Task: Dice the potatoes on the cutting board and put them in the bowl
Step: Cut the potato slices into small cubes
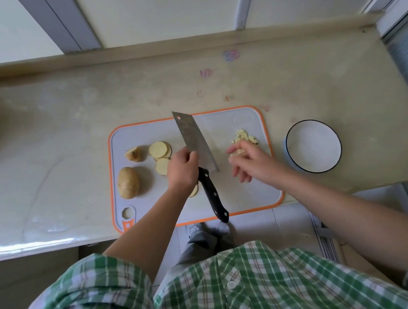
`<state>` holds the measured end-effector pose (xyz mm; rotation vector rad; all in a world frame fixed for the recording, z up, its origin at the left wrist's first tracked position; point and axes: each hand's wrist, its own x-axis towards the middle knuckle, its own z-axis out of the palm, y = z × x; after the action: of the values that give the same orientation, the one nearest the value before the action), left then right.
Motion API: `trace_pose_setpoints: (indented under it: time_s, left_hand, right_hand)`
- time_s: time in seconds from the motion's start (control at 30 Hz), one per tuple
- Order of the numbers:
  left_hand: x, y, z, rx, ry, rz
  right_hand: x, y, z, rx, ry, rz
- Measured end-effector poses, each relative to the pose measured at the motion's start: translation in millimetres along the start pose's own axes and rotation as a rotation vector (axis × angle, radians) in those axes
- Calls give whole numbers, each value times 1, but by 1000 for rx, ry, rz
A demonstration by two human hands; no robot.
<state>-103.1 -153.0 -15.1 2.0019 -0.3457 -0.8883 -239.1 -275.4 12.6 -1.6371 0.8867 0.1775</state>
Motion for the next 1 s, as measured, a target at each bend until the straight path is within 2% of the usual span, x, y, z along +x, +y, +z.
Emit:
trace_pose_setpoints:
  time_s: [0.07, 0.1, 0.17, 0.3, 0.33, 0.47, 0.53, 0.7, 0.77, 0.9, 1.0]
  left_hand:
    - [-1, 7, 9, 53, -8, 17]
    - [-2, 11, 14, 87, 3, 27]
    - [-8, 18, 23, 119, 11, 43]
    - [-15, 25, 27, 25, -60, 80]
    - [-16, 23, 22, 57, -45, 95]
    - [-18, -9, -11, 382, 128, 153]
    - [-20, -26, -26, 489, 202, 181]
    - [-14, -39, -43, 677, 294, 223]
    - [-7, -35, -48, 780, 289, 247]
    - [13, -23, -53, 936, 205, 266]
    - [31, -16, -57, 1007, 103, 333]
  right_hand:
    - [-5, -12, 7, -100, -194, 15]
    - [-5, -14, 13, -176, -230, 16]
    - [-5, -14, 23, -265, -149, -39]
    - [10, 2, 27, -171, 178, -144]
    - [15, 7, 25, -143, 216, -152]
    - [21, 25, 24, 13, 151, -91]
    - [22, 34, 25, 16, 123, -27]
    - [29, 48, 14, -62, 277, 16]
    - [29, 40, 12, -37, 264, -3]
    - [28, 29, 16, 40, 91, -33]
    - [29, 35, 16, -92, 155, -6]
